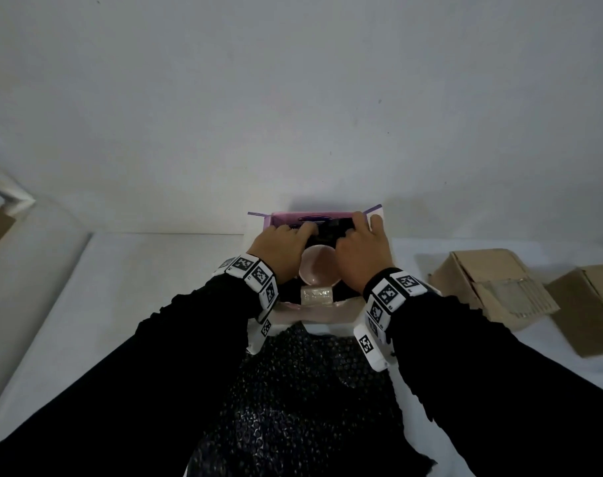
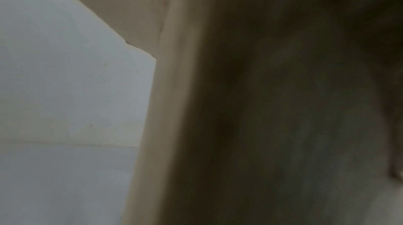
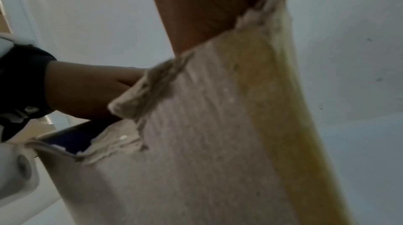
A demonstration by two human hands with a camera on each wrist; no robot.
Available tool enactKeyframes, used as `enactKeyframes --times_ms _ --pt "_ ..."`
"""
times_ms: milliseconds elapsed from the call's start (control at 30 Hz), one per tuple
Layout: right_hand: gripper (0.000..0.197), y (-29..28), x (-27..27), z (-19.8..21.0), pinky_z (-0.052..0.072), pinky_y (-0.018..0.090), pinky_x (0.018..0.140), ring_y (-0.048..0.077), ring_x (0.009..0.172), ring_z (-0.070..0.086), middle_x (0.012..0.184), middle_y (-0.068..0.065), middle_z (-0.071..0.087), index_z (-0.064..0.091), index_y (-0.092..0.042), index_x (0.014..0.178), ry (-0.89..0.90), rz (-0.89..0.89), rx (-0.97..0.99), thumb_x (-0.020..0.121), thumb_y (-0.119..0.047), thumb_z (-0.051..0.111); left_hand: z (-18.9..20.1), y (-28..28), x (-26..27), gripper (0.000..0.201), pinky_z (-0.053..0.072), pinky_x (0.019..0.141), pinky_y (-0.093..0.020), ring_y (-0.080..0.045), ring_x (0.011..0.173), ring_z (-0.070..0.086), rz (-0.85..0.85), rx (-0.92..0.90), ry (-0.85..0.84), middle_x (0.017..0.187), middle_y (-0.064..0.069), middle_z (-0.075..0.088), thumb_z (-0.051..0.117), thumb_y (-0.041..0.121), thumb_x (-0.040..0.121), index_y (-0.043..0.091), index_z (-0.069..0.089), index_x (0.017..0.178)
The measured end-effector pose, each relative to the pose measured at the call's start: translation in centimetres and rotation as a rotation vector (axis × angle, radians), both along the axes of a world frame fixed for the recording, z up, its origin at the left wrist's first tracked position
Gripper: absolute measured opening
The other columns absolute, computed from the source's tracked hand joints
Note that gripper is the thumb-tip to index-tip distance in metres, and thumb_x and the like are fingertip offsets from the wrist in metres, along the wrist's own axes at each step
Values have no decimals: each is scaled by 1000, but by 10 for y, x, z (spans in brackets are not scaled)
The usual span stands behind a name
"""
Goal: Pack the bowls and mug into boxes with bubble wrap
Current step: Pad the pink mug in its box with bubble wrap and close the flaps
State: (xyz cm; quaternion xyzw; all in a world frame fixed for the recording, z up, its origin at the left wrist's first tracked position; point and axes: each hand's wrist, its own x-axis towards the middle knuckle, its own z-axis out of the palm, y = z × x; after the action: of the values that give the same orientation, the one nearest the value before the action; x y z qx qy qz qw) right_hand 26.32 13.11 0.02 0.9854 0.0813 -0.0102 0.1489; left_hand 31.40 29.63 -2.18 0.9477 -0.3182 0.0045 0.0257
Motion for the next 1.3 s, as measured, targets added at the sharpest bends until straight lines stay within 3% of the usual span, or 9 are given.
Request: enactKeyframes --times_ms 133,233,367,533,733,867,1033,1167,1300 --pt "38 4 -2 -5 -1 49 103 34 139 19 131 11 51 70 -14 108 29 -15 29 94 -28 38 -8 1 2 35 44 82 -42 -34 103 53 -27 -31 -43 112 -13 57 41 25 89 12 67 108" --pt "34 3 -2 -8 -2 50 105 34 137 21 120 10 59 64 -13 109 33 -14 64 93 -27 37 -9 -1 1 32 39 90 -38 -26 110 51 -40 88 -46 120 -6 54 44 29 92 19 61 117" --pt "27 -1 5 -13 0 48 106 30 134 28 105 7 66 51 -13 112 18 -21 165 91 -21 37 -10 0 5 35 40 90 -35 -18 100 63 -73 100 -53 114 5 66 42 42 91 24 55 119" --pt "26 -3 10 -18 17 47 98 33 119 47 120 13 59 57 -10 111 -104 -4 183 89 -19 47 -14 2 1 39 37 92 -39 -25 106 58 -81 156 -101 120 -2 61 39 41 92 22 60 120" --pt "33 -5 10 -13 7 50 114 27 138 26 118 4 63 60 -11 115 6 5 152 97 -19 35 0 2 -2 35 42 92 -37 -21 104 62 -102 171 -44 118 3 65 46 43 90 25 58 119" --pt "28 -4 5 -4 10 47 100 25 128 39 105 0 67 65 -18 102 -65 11 186 92 -19 40 18 4 -12 29 48 86 -35 -20 100 64 -79 113 29 113 3 67 45 33 91 26 63 113" --pt "6 -3 -27 7 27 40 79 28 91 55 78 -2 67 65 -20 78 -230 60 250 78 -22 59 38 14 -43 36 47 87 -35 -21 106 60 -44 100 58 117 0 65 47 25 89 24 62 122" --pt "10 2 -69 10 38 37 68 28 81 56 78 2 65 66 -17 85 -318 171 395 78 -20 60 45 28 -76 37 48 85 -38 -22 106 58 -14 23 99 119 2 62 47 23 88 25 60 122" --pt "13 5 -120 2 43 36 64 25 82 53 82 1 65 64 -17 86 -253 248 522 82 -24 54 36 45 -117 36 48 88 -39 -22 111 52 -53 -178 73 128 -1 53 57 18 83 20 64 118"
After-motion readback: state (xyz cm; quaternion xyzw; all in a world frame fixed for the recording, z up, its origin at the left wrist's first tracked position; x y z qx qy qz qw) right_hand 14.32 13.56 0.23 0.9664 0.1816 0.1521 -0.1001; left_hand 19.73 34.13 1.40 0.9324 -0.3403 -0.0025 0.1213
